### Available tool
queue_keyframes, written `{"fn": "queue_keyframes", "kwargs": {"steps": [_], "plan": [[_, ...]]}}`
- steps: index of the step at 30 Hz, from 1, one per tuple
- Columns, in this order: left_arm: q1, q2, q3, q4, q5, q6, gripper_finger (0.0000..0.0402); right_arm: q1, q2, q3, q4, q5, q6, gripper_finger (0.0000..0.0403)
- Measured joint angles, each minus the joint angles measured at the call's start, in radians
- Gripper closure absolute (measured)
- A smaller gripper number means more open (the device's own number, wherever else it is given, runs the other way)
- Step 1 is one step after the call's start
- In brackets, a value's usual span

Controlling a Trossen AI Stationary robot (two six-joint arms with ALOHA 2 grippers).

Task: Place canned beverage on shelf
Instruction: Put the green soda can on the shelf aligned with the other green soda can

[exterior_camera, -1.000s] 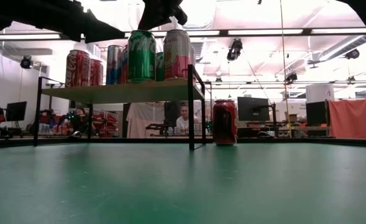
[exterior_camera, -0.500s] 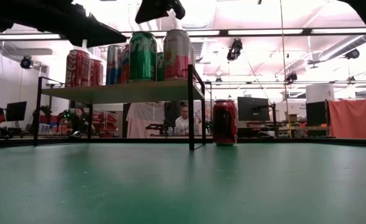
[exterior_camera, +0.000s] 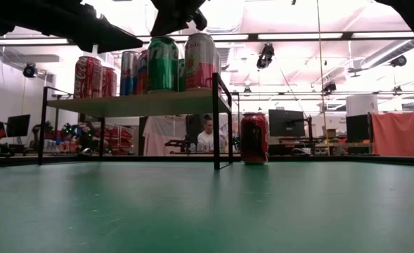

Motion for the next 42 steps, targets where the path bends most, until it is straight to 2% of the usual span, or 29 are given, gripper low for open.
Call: {"fn": "queue_keyframes", "kwargs": {"steps": [17, 29, 42], "plan": [[0.000, 0.000, 0.000, 0.000, 0.000, 0.000, 0.0059, -0.011, 0.000, 0.000, -0.005, 0.020, 0.018, 0.0390], [-0.001, -0.010, 0.000, 0.011, 0.000, 0.005, 0.0059, -0.017, -0.003, 0.000, -0.032, 0.074, 0.050, 0.0390], [-0.007, -0.035, 0.000, 0.012, 0.000, 0.004, 0.0059, -0.041, -0.003, -0.001, -0.030, 0.071, 0.049, 0.0390]]}}
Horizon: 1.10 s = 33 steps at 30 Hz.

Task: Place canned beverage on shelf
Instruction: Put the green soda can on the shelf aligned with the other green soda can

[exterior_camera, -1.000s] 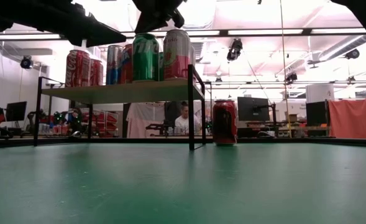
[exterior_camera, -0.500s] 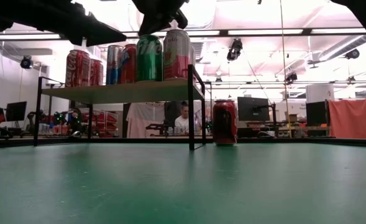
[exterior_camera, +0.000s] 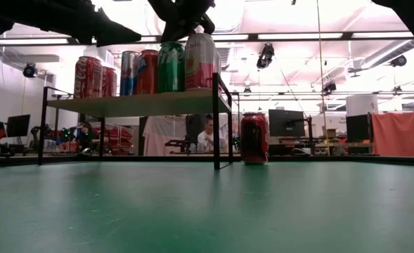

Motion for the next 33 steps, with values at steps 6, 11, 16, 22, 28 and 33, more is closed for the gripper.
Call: {"fn": "queue_keyframes", "kwargs": {"steps": [6, 11, 16, 22, 28, 33], "plan": [[0.000, 0.000, 0.000, 0.000, 0.000, 0.000, 0.0059, -0.010, 0.000, 0.000, 0.006, -0.002, -0.001, 0.0390], [0.001, 0.000, 0.000, 0.000, 0.000, 0.000, 0.0059, -0.016, 0.000, 0.000, 0.006, 0.006, -0.012, 0.0390], [0.000, 0.000, 0.000, 0.000, 0.000, 0.000, 0.0059, -0.017, -0.003, -0.002, 0.015, 0.024, -0.051, 0.0390], [0.000, -0.001, 0.000, 0.000, 0.000, 0.000, 0.0059, -0.007, -0.036, 0.024, 0.012, 0.017, -0.046, 0.0390], [0.000, -0.004, 0.000, 0.000, 0.000, 0.000, 0.0059, -0.007, -0.062, 0.033, -0.060, -0.114, -0.025, 0.0390], [0.000, -0.007, 0.000, -0.001, 0.000, 0.000, 0.0059, -0.013, -0.056, 0.028, -0.076, -0.169, -0.018, 0.0390]]}}
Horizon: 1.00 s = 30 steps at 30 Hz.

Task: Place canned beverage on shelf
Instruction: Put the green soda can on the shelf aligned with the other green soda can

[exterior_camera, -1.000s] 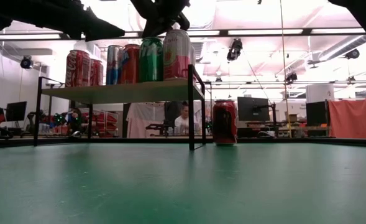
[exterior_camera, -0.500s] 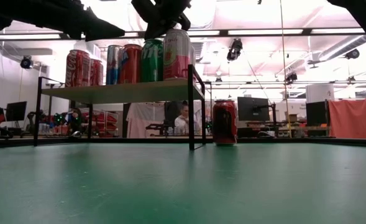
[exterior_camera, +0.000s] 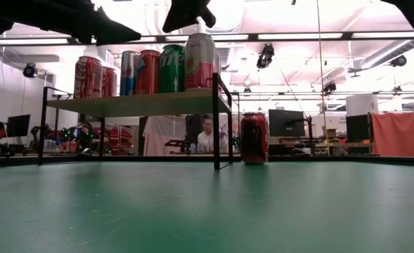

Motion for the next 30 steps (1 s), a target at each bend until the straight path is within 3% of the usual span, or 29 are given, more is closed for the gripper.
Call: {"fn": "queue_keyframes", "kwargs": {"steps": [30], "plan": [[0.000, -0.001, 0.000, 0.000, 0.000, 0.000, 0.0059, -0.032, 0.019, -0.036, 0.015, 0.035, -0.035, 0.0390]]}}
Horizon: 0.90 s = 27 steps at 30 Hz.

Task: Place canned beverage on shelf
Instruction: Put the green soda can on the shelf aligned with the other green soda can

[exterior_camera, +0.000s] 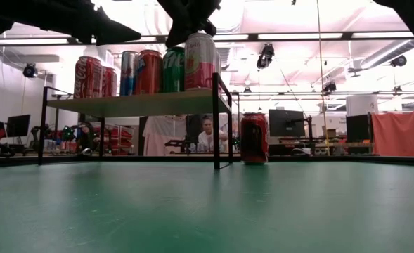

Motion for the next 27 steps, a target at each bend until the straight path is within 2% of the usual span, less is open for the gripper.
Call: {"fn": "queue_keyframes", "kwargs": {"steps": [7, 16, 27], "plan": [[0.000, 0.000, 0.000, 0.000, 0.000, 0.000, 0.0059, 0.008, -0.017, 0.045, 0.001, 0.000, -0.015, 0.0390], [-0.006, -0.010, 0.000, 0.005, 0.000, 0.000, 0.0059, 0.008, -0.045, 0.048, -0.152, -0.004, 0.054, 0.0390], [-0.071, -0.092, 0.000, 0.006, 0.000, 0.016, 0.0059, 0.004, -0.016, 0.028, -0.140, -0.001, 0.052, 0.0390]]}}
